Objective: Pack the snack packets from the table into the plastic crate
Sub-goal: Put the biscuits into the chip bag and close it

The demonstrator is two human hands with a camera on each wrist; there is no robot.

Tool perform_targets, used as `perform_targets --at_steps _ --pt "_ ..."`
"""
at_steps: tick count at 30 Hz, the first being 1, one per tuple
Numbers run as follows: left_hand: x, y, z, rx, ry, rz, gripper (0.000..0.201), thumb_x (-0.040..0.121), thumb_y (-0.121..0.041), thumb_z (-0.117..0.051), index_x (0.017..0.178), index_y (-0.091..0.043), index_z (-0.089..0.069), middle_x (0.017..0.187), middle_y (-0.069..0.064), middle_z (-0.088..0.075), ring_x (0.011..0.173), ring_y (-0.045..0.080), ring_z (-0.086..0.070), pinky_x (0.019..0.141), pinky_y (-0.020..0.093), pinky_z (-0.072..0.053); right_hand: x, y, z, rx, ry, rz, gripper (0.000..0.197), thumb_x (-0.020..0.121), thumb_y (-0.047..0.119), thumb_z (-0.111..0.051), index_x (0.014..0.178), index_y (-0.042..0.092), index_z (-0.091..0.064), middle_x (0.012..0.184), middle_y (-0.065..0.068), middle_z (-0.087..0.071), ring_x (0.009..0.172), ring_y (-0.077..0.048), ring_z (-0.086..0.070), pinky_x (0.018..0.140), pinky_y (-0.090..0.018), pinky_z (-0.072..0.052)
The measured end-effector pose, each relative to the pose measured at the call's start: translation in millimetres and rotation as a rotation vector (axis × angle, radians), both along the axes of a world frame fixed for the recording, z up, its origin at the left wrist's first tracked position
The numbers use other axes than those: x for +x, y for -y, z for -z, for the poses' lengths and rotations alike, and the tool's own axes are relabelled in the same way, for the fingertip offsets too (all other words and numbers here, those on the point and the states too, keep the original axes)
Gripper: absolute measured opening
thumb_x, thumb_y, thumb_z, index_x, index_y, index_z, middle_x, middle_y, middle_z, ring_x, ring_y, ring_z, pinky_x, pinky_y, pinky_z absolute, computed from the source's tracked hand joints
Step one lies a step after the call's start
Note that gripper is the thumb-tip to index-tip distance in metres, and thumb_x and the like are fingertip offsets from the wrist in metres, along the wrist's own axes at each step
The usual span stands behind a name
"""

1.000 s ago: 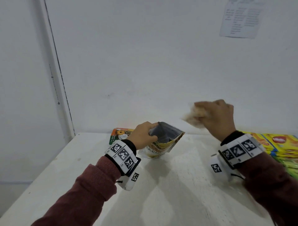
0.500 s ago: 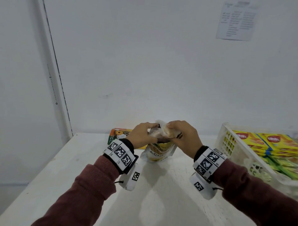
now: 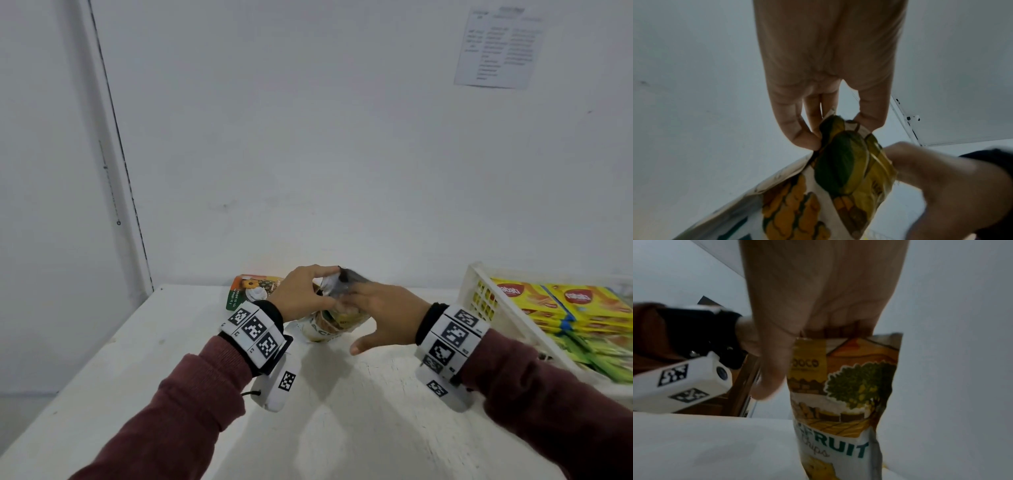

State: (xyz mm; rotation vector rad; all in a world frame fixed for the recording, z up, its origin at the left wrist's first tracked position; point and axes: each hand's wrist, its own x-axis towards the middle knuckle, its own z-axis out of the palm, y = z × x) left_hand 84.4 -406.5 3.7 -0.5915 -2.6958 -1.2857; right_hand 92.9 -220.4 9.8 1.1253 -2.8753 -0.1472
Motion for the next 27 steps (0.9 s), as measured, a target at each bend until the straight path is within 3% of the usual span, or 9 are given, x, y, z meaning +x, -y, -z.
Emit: perform_targets --at_steps 4,7,9,11,13,17,21,23,27 --pt "5 -7 -2 -0.031 -0.024 0.056 0.065 0.065 -0.02 -0.061 0.13 -0.016 -0.055 0.127 0.001 -0.057 0.113 0.015 -0.055 0.093 0.026 -0.047 -8 8 9 0.029 -0.045 0.025 0.049 0.084 0.025 -0.063 0.13 0.019 -0.047 0.132 -0.002 -0.051 0.119 -0.023 -0.05 0.088 -0.031 -0.045" --pt "5 -4 -10 -0.094 -0.099 -0.015 0.031 0.081 -0.008 -0.06 0.111 -0.014 -0.069 0.102 0.002 -0.059 0.093 0.014 -0.054 0.073 0.013 -0.043 -12 8 9 -0.013 -0.161 0.027 0.044 0.085 0.018 -0.059 0.128 0.012 -0.048 0.133 -0.01 -0.047 0.118 -0.027 -0.048 0.083 -0.033 -0.046" --pt "4 -1 -14 -0.215 -0.086 -0.057 0.02 0.086 -0.009 -0.055 0.089 -0.009 -0.075 0.083 0.003 -0.057 0.078 0.016 -0.053 0.063 0.02 -0.042 -9 9 4 0.008 -0.214 -0.002 0.036 0.083 0.017 -0.062 0.118 0.008 -0.057 0.121 -0.01 -0.057 0.111 -0.026 -0.054 0.078 -0.031 -0.044" --pt "4 0 -17 -0.311 -0.044 -0.081 0.019 0.087 -0.013 -0.052 0.072 -0.01 -0.064 0.077 0.008 -0.055 0.072 0.017 -0.048 0.058 0.023 -0.036 -7 13 -2 0.031 -0.279 -0.064 0.029 0.071 0.016 -0.074 0.098 0.008 -0.068 0.104 -0.007 -0.065 0.098 -0.025 -0.061 0.069 -0.029 -0.048" --pt "5 -1 -20 -0.316 -0.036 -0.093 0.014 0.086 -0.014 -0.054 0.078 -0.01 -0.065 0.086 0.016 -0.062 0.075 0.017 -0.048 0.058 0.022 -0.034 -13 14 -3 0.066 -0.293 -0.026 0.028 0.076 0.018 -0.07 0.103 0.011 -0.067 0.108 -0.003 -0.063 0.103 -0.023 -0.059 0.076 -0.029 -0.049" --pt "8 -1 -23 -0.274 -0.027 -0.083 0.037 0.083 -0.014 -0.061 0.12 -0.009 -0.063 0.12 0.006 -0.062 0.106 0.018 -0.056 0.083 0.022 -0.042 -18 19 -5 0.201 -0.089 0.114 0.031 0.093 0.019 -0.049 0.123 0.016 -0.055 0.118 -0.007 -0.06 0.107 -0.027 -0.057 0.085 -0.035 -0.05" --pt "6 -2 -16 -0.276 -0.016 -0.095 0.045 0.081 -0.014 -0.063 0.126 -0.013 -0.059 0.122 0.005 -0.059 0.112 0.018 -0.053 0.088 0.023 -0.04 -18 25 -6 0.256 -0.056 0.105 0.034 0.094 0.018 -0.046 0.128 0.018 -0.052 0.118 -0.009 -0.061 0.108 -0.027 -0.057 0.084 -0.034 -0.046" --pt "4 -1 -15 -0.266 -0.019 -0.104 0.047 0.081 -0.014 -0.063 0.128 -0.014 -0.056 0.122 0.005 -0.058 0.111 0.017 -0.052 0.084 0.019 -0.038 -16 16 -10 0.1 -0.018 0.07 0.04 0.09 0.016 -0.053 0.13 0.025 -0.051 0.122 -0.003 -0.06 0.11 -0.023 -0.055 0.085 -0.03 -0.044" --pt "1 2 -15 -0.308 -0.039 -0.109 0.049 0.084 -0.016 -0.062 0.132 -0.015 -0.053 0.124 0.004 -0.057 0.112 0.017 -0.051 0.079 0.015 -0.032 -6 -23 -23 -0.549 -0.009 -0.123 0.037 0.076 0.01 -0.066 0.112 0.018 -0.065 0.112 0.002 -0.066 0.101 -0.016 -0.06 0.088 -0.026 -0.048"
